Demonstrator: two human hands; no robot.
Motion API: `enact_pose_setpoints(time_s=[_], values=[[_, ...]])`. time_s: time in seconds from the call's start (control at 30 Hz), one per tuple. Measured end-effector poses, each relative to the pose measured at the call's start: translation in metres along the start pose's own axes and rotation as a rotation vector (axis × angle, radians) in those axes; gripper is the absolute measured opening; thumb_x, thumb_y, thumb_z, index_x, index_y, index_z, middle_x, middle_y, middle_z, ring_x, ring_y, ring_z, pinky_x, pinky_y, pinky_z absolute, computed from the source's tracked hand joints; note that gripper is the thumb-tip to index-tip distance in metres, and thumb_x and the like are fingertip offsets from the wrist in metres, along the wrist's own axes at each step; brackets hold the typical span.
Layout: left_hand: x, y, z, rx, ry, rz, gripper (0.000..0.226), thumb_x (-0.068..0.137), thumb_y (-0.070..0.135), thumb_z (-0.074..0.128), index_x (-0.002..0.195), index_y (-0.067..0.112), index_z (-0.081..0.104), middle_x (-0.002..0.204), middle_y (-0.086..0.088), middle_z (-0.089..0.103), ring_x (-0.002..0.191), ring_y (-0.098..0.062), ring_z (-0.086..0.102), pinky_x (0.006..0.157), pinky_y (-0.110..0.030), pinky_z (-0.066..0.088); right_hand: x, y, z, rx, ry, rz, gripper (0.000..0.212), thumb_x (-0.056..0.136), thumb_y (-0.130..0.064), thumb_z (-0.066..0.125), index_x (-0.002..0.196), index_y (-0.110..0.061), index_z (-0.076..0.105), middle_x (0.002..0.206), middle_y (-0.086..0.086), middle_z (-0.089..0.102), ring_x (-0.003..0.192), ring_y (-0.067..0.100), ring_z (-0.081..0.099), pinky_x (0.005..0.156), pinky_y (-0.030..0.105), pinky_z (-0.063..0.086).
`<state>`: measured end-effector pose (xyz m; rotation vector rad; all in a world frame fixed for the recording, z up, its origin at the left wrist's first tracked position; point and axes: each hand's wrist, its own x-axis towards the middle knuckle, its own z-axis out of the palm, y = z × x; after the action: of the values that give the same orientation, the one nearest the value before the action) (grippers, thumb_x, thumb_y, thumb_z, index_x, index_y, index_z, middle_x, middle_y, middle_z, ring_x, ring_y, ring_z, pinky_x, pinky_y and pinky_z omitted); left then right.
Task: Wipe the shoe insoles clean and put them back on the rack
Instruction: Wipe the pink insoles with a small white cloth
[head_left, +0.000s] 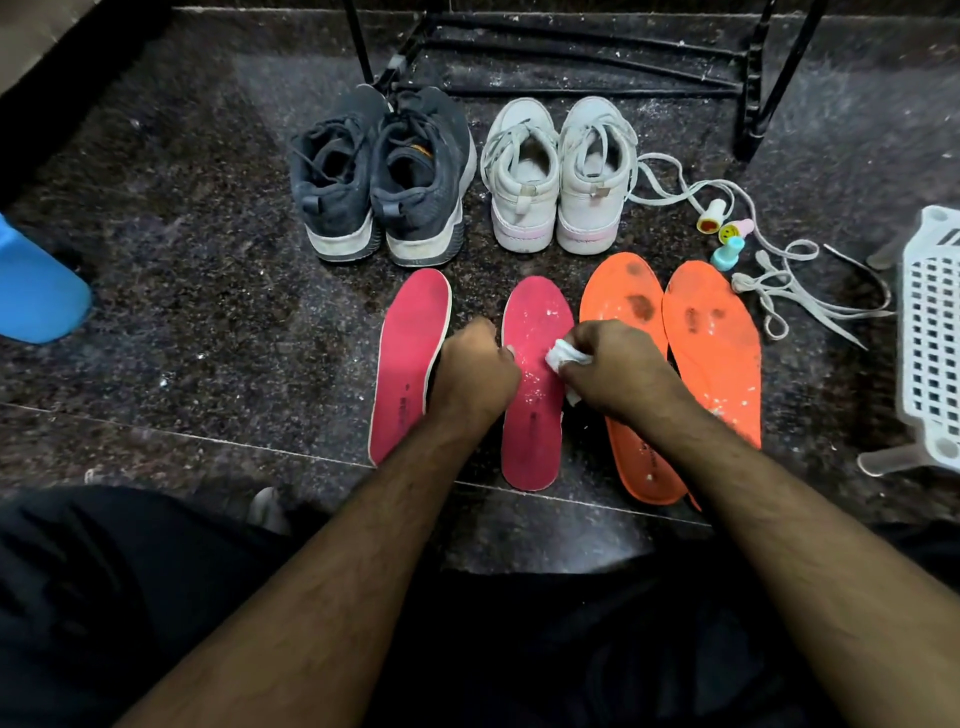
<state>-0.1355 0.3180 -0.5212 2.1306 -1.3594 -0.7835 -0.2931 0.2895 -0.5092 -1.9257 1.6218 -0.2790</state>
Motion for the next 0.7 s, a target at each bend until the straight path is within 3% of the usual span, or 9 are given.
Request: enact_pose_setpoints(time_s=[0.1, 0.2, 0.3, 0.4, 0.47, 0.57, 0.63, 0.7], values=[[0.002, 0.000, 0.003, -0.076, -0.036, -0.066, 0.030, 0.076, 0.030, 0.057, 0.094, 0.007, 0.063, 0.085, -0.015, 0.070, 0.083, -0.036, 0.067, 0.076, -0.044, 0.055, 0.000, -0.001, 0.001, 0.049, -0.017, 0.014, 0.021, 0.090, -0.035, 0.068, 0.090, -0.015, 0.072, 0.083, 0.006, 0.073, 0.083, 0.023, 0.066, 0.064, 0.026, 0.035], [0.006, -0.005, 0.010, -0.135, -0.064, -0.119, 0.029, 0.064, 0.031, 0.054, 0.078, 0.008, 0.065, 0.071, -0.012, 0.070, 0.070, -0.035, 0.067, 0.064, -0.046, 0.057, 0.003, 0.003, 0.007, 0.170, -0.061, 0.055, 0.021, 0.086, -0.035, 0.072, 0.085, -0.014, 0.069, 0.077, 0.005, 0.073, 0.078, 0.025, 0.068, 0.069, 0.032, 0.049], [0.003, 0.000, 0.009, -0.333, -0.109, -0.201, 0.027, 0.061, 0.026, 0.057, 0.080, 0.010, 0.068, 0.071, -0.013, 0.072, 0.060, -0.029, 0.065, 0.059, -0.043, 0.056, 0.004, 0.003, 0.008, 0.337, -0.101, 0.106, 0.024, 0.077, -0.037, 0.077, 0.082, -0.015, 0.068, 0.071, 0.005, 0.073, 0.071, 0.027, 0.069, 0.070, 0.042, 0.057], [0.000, 0.011, 0.003, -0.555, -0.148, -0.262, 0.013, 0.071, 0.015, 0.060, 0.083, 0.012, 0.063, 0.070, -0.011, 0.066, 0.055, -0.021, 0.056, 0.052, -0.030, 0.046, 0.002, -0.002, 0.003, 0.508, -0.117, 0.119, 0.017, 0.080, -0.026, 0.078, 0.085, -0.012, 0.069, 0.071, 0.011, 0.073, 0.060, 0.022, 0.061, 0.059, 0.035, 0.049], [0.001, 0.017, -0.001, -0.686, -0.153, -0.281, 0.004, 0.084, 0.009, 0.059, 0.081, 0.011, 0.060, 0.070, -0.015, 0.060, 0.057, -0.021, 0.052, 0.055, -0.031, 0.045, 0.001, -0.006, -0.004, 0.618, -0.118, 0.139, 0.015, 0.084, -0.017, 0.076, 0.093, -0.007, 0.070, 0.069, 0.014, 0.069, 0.057, 0.017, 0.057, 0.054, 0.027, 0.043], [0.001, 0.025, -0.010, -0.904, -0.275, -0.375, 0.034, 0.091, 0.028, 0.055, 0.101, -0.002, 0.066, 0.086, -0.027, 0.068, 0.067, -0.030, 0.062, 0.065, -0.043, 0.056, 0.000, -0.011, -0.016, 0.653, -0.097, 0.107, 0.014, 0.085, -0.012, 0.073, 0.097, -0.005, 0.069, 0.063, 0.011, 0.067, 0.053, 0.015, 0.055, 0.051, 0.025, 0.039], [-0.004, 0.032, -0.017, -1.026, -0.415, -0.435, 0.047, 0.103, 0.040, 0.041, 0.100, 0.001, 0.067, 0.075, -0.019, 0.070, 0.058, -0.027, 0.065, 0.058, -0.032, 0.056, -0.003, -0.015, -0.022, 0.693, -0.105, 0.082, 0.013, 0.085, -0.005, 0.069, 0.098, -0.003, 0.068, 0.062, 0.011, 0.066, 0.054, 0.016, 0.055, 0.053, 0.026, 0.040], [-0.008, 0.035, -0.021, -1.088, -0.521, -0.428, 0.062, 0.104, 0.051, 0.033, 0.093, 0.005, 0.072, 0.075, -0.016, 0.069, 0.056, -0.026, 0.064, 0.058, -0.031, 0.053, -0.007, -0.018, -0.024, 0.703, -0.124, 0.041, 0.011, 0.085, -0.002, 0.066, 0.097, -0.002, 0.068, 0.063, 0.012, 0.066, 0.057, 0.019, 0.057, 0.057, 0.029, 0.041]])
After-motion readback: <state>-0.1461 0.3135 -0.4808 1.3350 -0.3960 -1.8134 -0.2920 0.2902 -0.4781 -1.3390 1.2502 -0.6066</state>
